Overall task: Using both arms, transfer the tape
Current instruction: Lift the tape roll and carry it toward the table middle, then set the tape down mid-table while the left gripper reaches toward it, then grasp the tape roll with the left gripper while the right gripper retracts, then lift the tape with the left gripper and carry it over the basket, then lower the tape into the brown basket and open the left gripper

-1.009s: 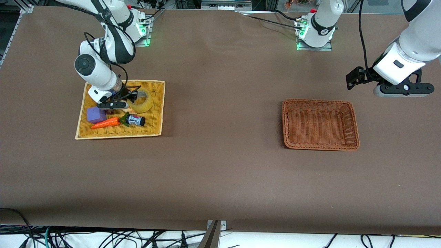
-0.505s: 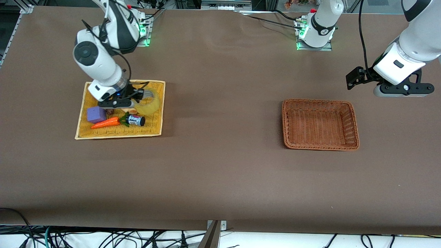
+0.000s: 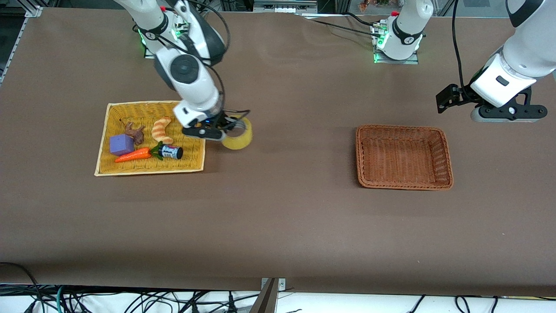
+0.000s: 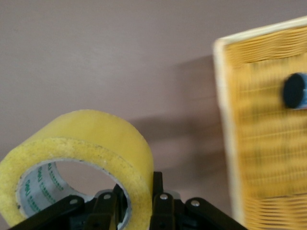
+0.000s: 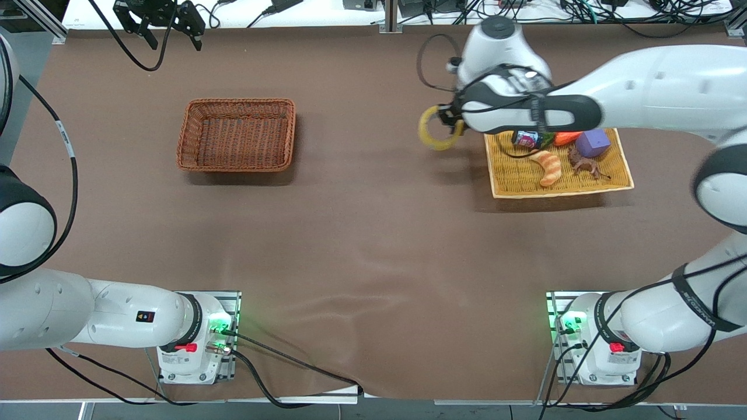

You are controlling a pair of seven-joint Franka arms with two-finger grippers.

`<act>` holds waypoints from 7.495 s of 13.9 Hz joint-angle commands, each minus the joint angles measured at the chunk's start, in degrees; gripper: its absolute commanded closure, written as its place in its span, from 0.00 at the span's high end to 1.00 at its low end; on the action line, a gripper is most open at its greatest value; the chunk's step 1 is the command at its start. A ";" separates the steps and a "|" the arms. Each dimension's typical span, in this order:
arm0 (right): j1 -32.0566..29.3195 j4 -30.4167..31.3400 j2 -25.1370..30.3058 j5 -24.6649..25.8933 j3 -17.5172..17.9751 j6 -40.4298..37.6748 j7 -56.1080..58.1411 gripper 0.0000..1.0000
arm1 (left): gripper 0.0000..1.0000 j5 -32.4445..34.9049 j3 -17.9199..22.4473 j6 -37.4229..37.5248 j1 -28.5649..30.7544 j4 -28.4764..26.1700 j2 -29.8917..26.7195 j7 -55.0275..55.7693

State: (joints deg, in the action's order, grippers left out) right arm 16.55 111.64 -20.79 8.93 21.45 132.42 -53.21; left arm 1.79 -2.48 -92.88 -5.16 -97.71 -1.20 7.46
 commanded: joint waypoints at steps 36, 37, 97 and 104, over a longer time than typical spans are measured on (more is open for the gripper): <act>-4.41 -34.21 -10.07 7.59 -2.11 -33.10 26.02 1.00 | 1.00 -1.35 -6.47 2.62 -0.28 4.38 5.24 -1.04; -5.82 -34.21 -9.63 7.59 -2.81 -33.89 29.01 1.00 | 1.00 -1.35 -8.31 2.62 -0.28 4.46 6.38 -0.95; -20.77 -19.36 18.77 -8.41 -21.81 -40.05 60.51 1.00 | 1.00 14.47 -14.30 -23.49 16.50 -2.83 32.33 -39.01; -20.77 -19.36 18.77 -8.49 -21.81 -40.05 60.42 1.00 | 1.00 13.32 -18.17 -16.21 16.24 -0.39 17.48 -36.03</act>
State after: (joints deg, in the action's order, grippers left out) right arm -3.71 93.48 -1.68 1.56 -0.50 92.82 5.95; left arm 14.84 -19.49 -112.44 10.65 -98.51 21.79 -29.72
